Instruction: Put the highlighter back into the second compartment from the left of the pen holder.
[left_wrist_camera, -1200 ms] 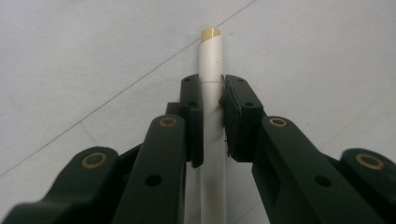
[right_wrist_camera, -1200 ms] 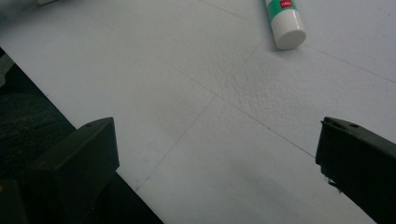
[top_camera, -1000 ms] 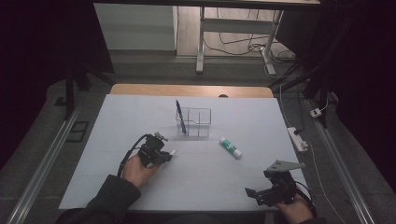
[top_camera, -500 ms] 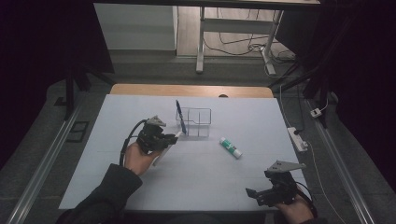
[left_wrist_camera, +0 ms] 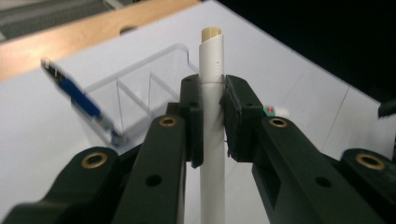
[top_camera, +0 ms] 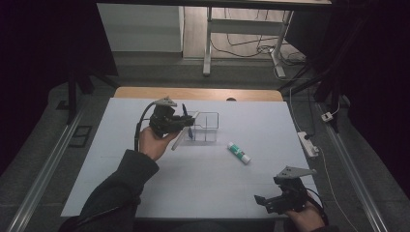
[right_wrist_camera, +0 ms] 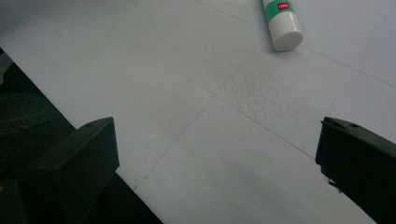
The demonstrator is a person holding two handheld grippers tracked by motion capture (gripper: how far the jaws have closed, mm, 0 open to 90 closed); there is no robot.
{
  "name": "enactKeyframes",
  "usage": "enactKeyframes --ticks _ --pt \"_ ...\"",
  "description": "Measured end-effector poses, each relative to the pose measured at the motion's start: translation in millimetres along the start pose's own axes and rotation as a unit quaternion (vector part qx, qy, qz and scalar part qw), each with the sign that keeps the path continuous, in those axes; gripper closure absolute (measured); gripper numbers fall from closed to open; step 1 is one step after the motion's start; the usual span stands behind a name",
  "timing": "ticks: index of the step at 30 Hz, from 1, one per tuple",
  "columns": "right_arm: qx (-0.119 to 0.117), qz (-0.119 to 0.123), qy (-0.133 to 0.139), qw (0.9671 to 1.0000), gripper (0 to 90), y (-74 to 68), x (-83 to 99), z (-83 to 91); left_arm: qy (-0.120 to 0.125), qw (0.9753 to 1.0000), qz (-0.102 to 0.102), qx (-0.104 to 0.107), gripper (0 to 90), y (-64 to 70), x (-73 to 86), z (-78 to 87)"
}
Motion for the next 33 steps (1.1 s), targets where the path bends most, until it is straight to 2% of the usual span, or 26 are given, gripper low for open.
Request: enactKeyframes --ticks 12,17,24,28,33 --pt "-0.003 0.002 -0.001 1.0 0.0 -0.1 0.3 0.1 0.036 0.9988 -0.031 -0.015 78.1 -3.9 -35.0 -30.4" --pt "-0.005 0.004 -0.001 1.0 0.0 -0.3 0.5 0.2 0.056 0.998 -0.028 -0.002 78.0 -8.5 -45.3 -43.3" --pt "-0.006 0.007 -0.001 1.0 0.0 -0.5 0.8 0.3 0.088 0.9956 -0.032 -0.001 78.0 -17.0 -55.3 -56.5" --pt "-0.008 0.006 -0.003 0.9999 0.0 -0.7 0.9 0.2 0.096 0.9944 -0.044 -0.011 78.0 -20.7 -59.0 -64.2" --pt "-0.009 0.008 -0.003 0.9999 0.0 -0.7 1.1 0.2 0.105 0.9919 -0.068 -0.022 78.0 -25.3 -58.2 -74.8"
Point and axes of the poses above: each handheld gripper's, and its own axes: z roughly backward along the jaws, x roughly out of its underside, y roughly to its right, the point moved 3 cm from there along -z, roughly forward along the jaws, and after that the axes turned 1 degree about x, right-handed, at the moved point
